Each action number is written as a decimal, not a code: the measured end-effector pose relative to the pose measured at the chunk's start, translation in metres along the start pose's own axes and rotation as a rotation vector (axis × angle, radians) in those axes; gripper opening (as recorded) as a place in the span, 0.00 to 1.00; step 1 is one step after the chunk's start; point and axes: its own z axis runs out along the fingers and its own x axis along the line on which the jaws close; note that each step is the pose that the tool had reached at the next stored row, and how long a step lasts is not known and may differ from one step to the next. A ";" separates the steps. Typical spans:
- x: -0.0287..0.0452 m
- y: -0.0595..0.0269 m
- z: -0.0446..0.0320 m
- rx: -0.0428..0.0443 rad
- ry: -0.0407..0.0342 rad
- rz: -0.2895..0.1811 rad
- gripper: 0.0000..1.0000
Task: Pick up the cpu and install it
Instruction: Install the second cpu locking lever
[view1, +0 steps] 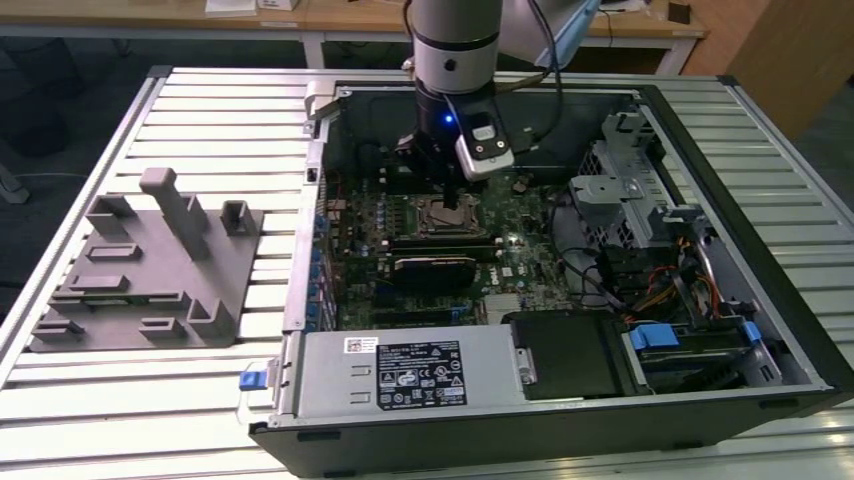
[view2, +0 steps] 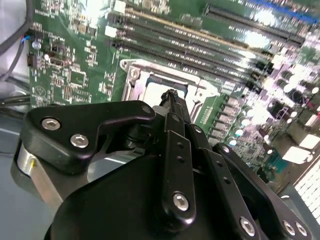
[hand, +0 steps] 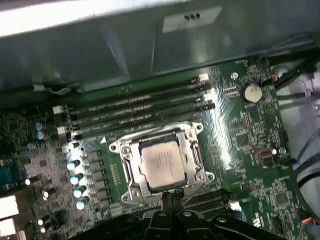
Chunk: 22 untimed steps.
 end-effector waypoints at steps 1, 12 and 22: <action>-0.0005 -0.0018 0.0000 0.0000 0.0000 0.000 0.11; -0.0038 -0.0146 0.0014 -0.0015 0.0003 -0.020 0.11; -0.0037 -0.0156 0.0060 -0.0085 0.0024 -0.129 0.11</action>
